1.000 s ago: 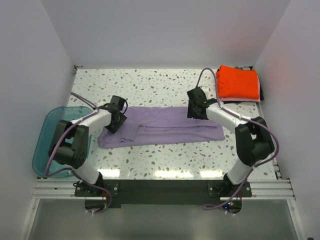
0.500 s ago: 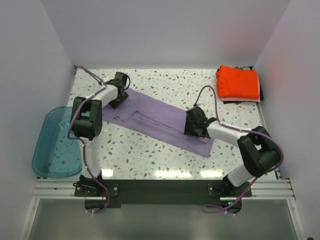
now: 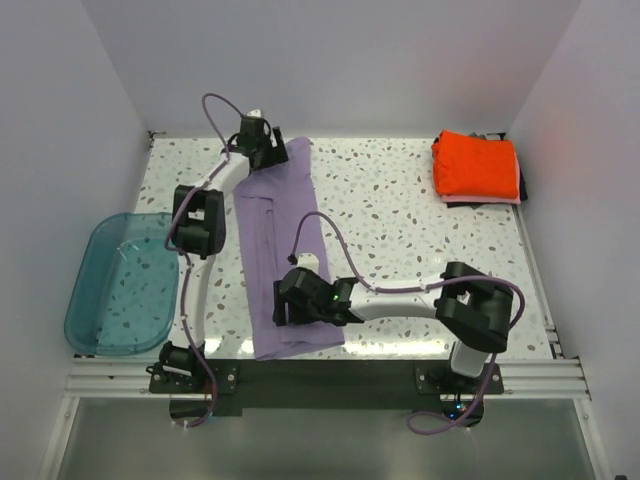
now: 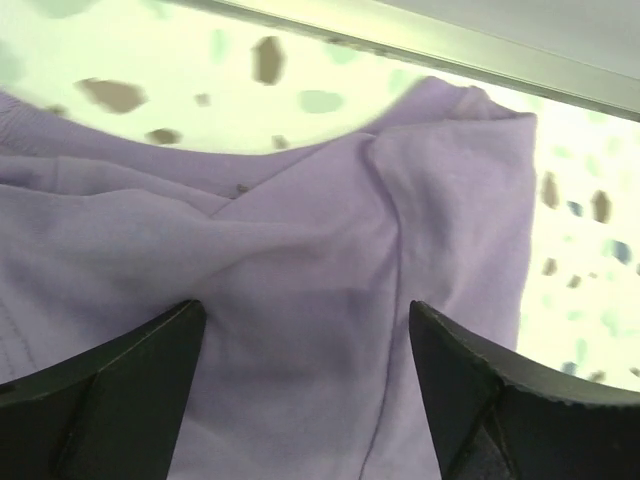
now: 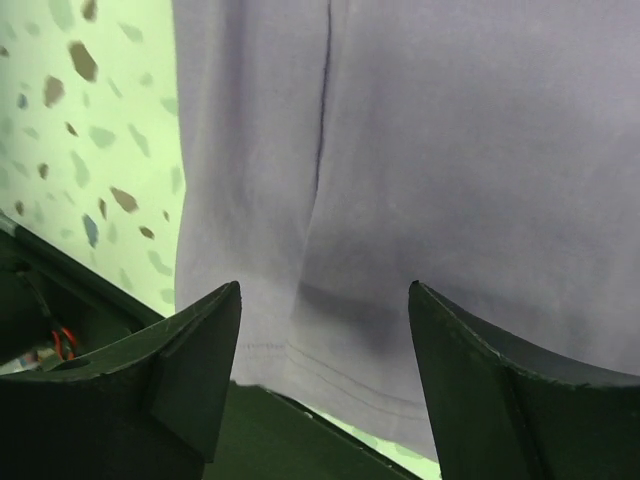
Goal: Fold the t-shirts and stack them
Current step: Fold the tshirt
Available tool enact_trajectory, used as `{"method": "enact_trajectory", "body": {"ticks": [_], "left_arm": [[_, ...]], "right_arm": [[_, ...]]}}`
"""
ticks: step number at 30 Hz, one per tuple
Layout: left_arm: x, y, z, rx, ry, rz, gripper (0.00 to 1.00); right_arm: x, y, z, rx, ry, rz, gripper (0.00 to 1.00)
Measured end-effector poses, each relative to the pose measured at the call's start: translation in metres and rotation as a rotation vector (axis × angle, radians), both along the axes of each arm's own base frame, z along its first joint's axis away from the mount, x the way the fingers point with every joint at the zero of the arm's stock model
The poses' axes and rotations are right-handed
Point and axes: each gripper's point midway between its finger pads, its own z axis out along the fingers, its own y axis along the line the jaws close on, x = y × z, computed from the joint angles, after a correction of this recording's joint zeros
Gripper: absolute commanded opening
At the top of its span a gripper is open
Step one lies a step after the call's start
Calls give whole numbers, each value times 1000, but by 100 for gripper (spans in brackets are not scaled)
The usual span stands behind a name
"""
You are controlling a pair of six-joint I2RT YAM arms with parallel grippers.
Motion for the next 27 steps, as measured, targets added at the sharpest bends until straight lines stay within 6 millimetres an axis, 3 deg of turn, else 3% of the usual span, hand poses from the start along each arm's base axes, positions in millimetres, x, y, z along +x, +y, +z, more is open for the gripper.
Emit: {"method": "enact_trajectory", "body": {"ticks": [4, 8, 11, 14, 18, 22, 24, 27], "left_arm": [[4, -29, 9, -74, -40, -127, 96], [7, -45, 24, -123, -76, -187, 97], [6, -48, 47, -145, -103, -182, 94], [-9, -39, 81, -154, -120, -126, 88], [-61, -9, 137, -160, -130, 42, 75], [-132, 15, 172, -181, -152, 186, 70], [-171, 20, 169, -181, -143, 240, 68], [-233, 21, 143, -166, -88, 277, 62]], "right_arm": [[13, 0, 19, -13, -55, -8, 74], [19, -18, 38, -46, -113, -12, 74], [24, -34, 51, -83, -162, -19, 73], [26, -52, 53, -135, -197, -23, 71], [23, -72, 49, -194, -210, 5, 56], [19, -70, 52, -191, -220, 52, 45], [12, -66, 52, -188, -219, 87, 42], [-5, -59, 50, -183, -226, 146, 40]]}}
